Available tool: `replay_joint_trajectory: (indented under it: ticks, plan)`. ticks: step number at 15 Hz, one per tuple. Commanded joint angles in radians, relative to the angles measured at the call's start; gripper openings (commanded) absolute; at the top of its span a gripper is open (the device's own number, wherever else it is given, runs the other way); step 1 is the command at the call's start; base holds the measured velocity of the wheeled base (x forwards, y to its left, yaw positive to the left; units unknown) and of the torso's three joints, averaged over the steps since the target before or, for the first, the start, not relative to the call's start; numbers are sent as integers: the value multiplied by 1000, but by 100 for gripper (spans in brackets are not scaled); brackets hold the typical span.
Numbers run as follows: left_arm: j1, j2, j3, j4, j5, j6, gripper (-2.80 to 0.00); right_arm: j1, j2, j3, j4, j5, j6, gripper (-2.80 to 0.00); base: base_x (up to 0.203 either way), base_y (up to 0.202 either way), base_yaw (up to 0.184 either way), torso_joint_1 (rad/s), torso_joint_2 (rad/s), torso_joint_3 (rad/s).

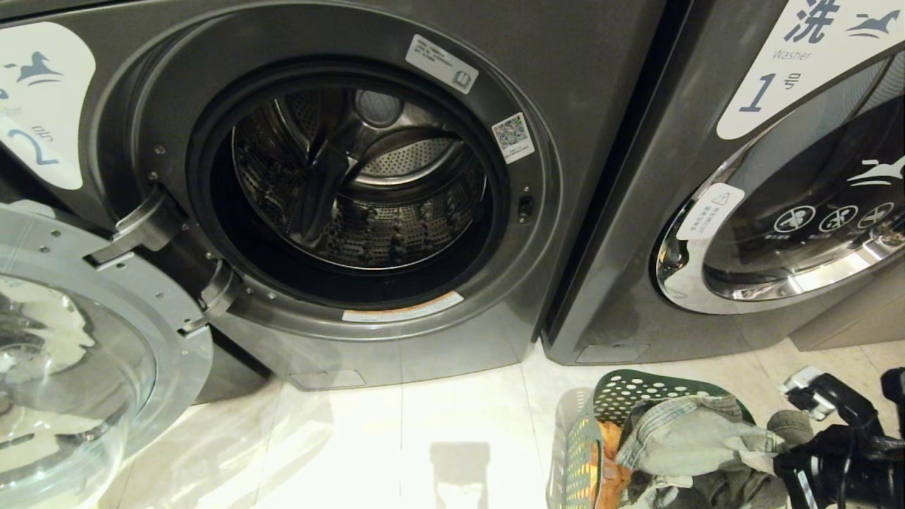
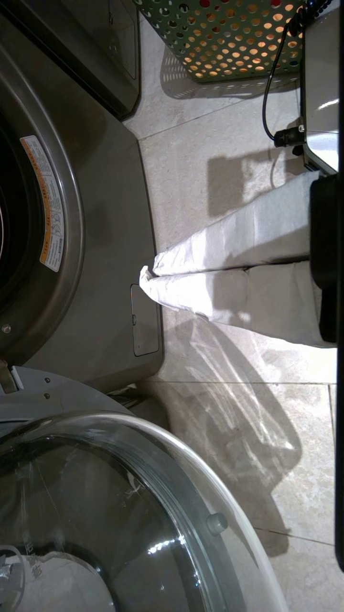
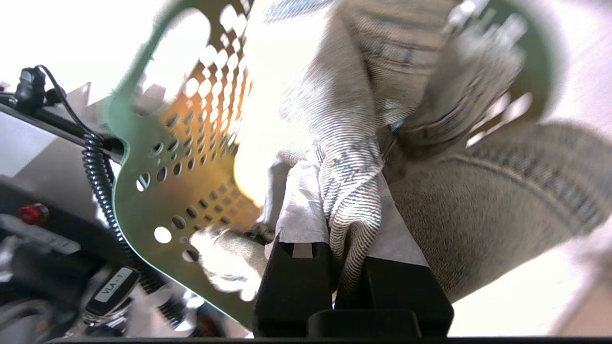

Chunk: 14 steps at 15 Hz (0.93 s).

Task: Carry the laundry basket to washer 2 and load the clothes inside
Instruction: Place the clothes into the washing machine

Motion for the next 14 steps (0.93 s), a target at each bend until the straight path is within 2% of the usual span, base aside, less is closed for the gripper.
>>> replay_joint_trajectory:
  ticks: [1,4,10,12,14]
  plan:
    - [0,0,0,1,-1,0,-280,65,-305,46,-8,-36,-6,-280,0,0,0,0,0,0]
    - [0,0,0,0,0,0,-280,189,-445,-48,-11,-104,5,-280,0,0,0,0,0,0]
    - [0,0,0,0,0,0,-280,502,-427,-170,-75,-197,103,-280,0,0,0,0,0,0]
    - [0,0,0,0,-1,0,-280,596,-359,-180,-192,-227,107,-280,0,0,0,0,0,0]
    - [0,0,0,1,0,0,-280,620,-305,-195,-270,-237,110,-280,0,0,0,0,0,0]
